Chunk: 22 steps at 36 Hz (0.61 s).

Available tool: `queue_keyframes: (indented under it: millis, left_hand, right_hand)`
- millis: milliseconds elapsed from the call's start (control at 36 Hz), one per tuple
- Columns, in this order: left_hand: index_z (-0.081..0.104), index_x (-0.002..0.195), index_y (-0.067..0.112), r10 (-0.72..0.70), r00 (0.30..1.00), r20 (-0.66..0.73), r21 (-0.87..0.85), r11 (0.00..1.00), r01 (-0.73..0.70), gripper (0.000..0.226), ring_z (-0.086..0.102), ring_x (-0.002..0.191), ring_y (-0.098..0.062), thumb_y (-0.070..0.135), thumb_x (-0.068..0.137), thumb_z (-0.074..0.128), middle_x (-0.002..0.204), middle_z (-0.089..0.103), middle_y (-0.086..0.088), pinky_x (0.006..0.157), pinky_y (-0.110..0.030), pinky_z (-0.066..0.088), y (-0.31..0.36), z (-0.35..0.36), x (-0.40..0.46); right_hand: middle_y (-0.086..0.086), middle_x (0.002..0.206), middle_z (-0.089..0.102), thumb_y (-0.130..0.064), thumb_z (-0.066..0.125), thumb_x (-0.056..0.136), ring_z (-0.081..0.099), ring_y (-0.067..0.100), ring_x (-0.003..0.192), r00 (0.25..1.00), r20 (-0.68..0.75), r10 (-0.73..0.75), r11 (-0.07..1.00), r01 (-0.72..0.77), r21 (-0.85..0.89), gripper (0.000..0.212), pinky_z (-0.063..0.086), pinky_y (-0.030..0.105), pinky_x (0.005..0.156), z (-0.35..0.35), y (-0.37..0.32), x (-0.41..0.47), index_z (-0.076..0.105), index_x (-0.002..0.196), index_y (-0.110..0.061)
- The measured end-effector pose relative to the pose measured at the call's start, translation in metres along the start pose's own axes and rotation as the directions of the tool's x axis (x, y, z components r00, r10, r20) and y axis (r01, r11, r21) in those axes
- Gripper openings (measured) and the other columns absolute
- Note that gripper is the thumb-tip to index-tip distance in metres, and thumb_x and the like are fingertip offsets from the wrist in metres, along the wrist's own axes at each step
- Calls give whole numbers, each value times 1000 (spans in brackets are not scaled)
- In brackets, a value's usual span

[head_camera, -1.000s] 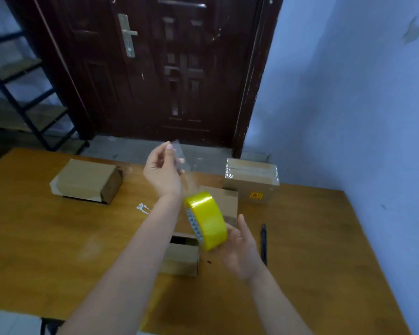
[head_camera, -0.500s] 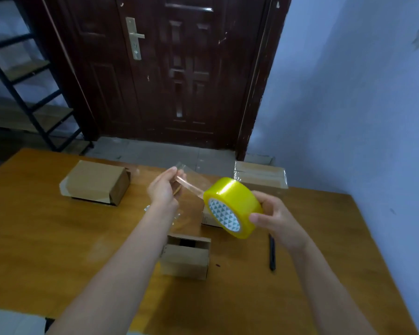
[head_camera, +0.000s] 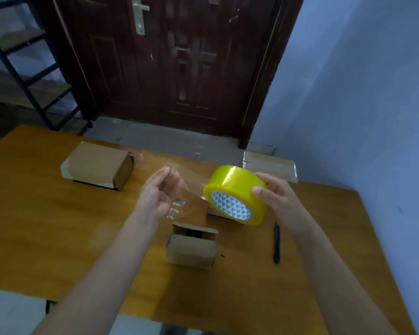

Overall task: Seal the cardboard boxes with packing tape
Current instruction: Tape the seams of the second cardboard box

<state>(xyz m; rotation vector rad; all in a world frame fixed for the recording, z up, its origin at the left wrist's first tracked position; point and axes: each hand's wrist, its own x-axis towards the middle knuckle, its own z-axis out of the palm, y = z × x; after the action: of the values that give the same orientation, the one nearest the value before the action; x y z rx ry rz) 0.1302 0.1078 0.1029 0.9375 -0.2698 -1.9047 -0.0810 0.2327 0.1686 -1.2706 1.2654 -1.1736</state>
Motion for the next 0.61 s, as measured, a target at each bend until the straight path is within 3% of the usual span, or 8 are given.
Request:
queue_keyframes:
  millis: [83,222,306,361,417,500,611]
  left_hand:
    - [53,99,13,35,999,-1,25,999,-35,18,68,60,-13,1,88,60,69,69,-4,61,-30,59,0,-11,-1]
    - [59,98,12,45,999,17,201,978,-48,20,69,65,-13,-1,83,63,75,71,-2,60,-33,60,-1,-22,-6]
    - [60,96,12,87,996,-31,307,949,-73,22,69,65,-12,-4,83,64,73,70,-2,56,-34,59,-3,-26,-8]
    - [60,94,14,137,988,-67,394,914,-100,24,69,64,-11,-5,82,66,78,68,-4,61,-36,61,-5,-30,-8]
    - [60,92,14,181,978,-103,445,888,-117,25,68,63,-12,-7,80,68,80,68,-6,68,-36,59,-9,-33,-8]
    - [61,92,13,233,961,-152,478,868,-135,27,67,63,-15,-8,77,71,76,68,-8,67,-32,59,-17,-38,-9]
    - [63,96,12,302,915,-266,464,872,-153,30,66,66,-17,-9,76,70,74,67,-9,63,-27,56,-19,-49,-6]
  right_hand:
    - [3,91,69,-40,59,78,66,19,82,999,23,40,999,-40,-15,42,53,28,69,4,7,-2,64,110,-13]
    - [-3,90,69,-39,59,78,66,14,82,996,72,56,997,-52,-57,37,53,24,69,3,11,-4,64,107,-18]
    - [6,95,70,-40,60,77,67,20,85,995,61,84,995,-80,-59,44,54,27,71,-1,14,-4,64,112,-14]
    - [11,98,70,-40,61,77,68,24,87,992,69,105,993,-100,-60,45,55,29,73,-3,16,-5,65,114,-14]
    - [8,94,71,-38,62,78,68,21,84,986,90,140,988,-132,-85,43,54,27,71,-4,18,-6,66,114,-15]
    - [2,87,71,-40,63,79,68,16,79,974,99,204,969,-186,-164,41,52,23,67,-2,24,-6,67,112,-16]
    - [13,91,71,-35,67,86,66,29,83,955,27,294,903,-269,-336,28,52,41,75,-6,35,-7,72,102,-12]
